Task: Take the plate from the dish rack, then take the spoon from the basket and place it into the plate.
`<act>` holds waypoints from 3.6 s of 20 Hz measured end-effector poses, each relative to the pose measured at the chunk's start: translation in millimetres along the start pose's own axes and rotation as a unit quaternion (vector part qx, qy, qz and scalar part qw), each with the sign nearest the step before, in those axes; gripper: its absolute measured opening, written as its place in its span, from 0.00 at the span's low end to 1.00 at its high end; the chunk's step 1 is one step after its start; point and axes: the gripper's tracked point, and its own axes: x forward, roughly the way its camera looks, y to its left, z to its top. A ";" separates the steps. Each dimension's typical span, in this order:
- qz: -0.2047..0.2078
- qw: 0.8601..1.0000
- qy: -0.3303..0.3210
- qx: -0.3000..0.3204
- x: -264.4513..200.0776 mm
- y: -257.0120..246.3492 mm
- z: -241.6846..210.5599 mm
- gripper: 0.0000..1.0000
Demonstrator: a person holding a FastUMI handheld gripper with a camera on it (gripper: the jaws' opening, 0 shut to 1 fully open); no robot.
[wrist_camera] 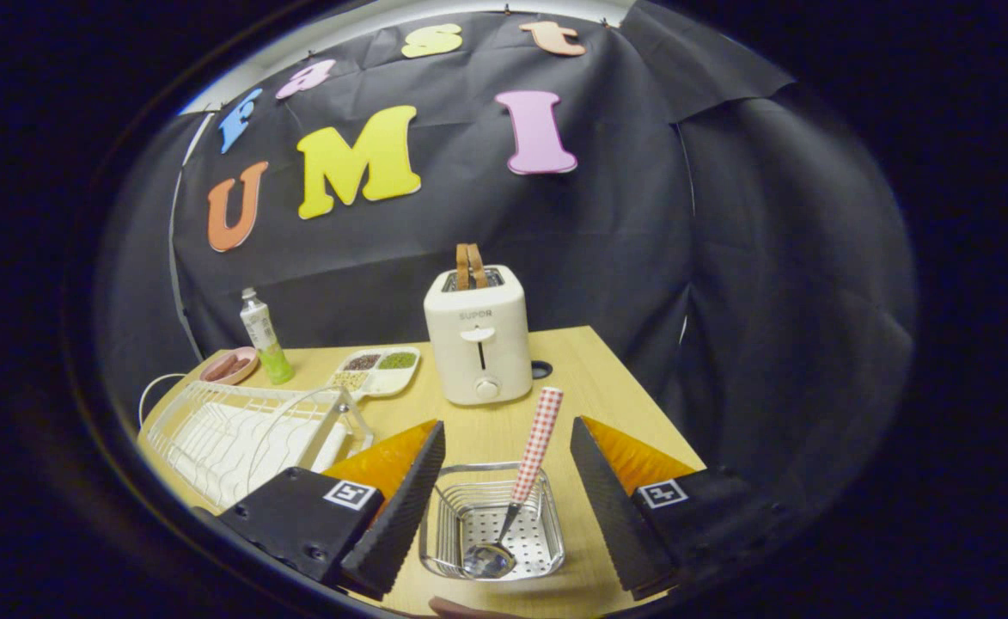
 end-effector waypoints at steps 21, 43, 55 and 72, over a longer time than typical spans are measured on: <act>-0.032 0.982 -0.177 -0.058 -53.6 16.5 78.8 0.14; 0.051 0.971 -0.226 -0.052 -296.2 224.7 -62.6 0.14; 0.080 0.967 -0.237 -0.052 -270.8 290.2 -152.7 0.14; 0.021 0.978 -0.199 -0.056 -283.0 211.7 -154.7 0.30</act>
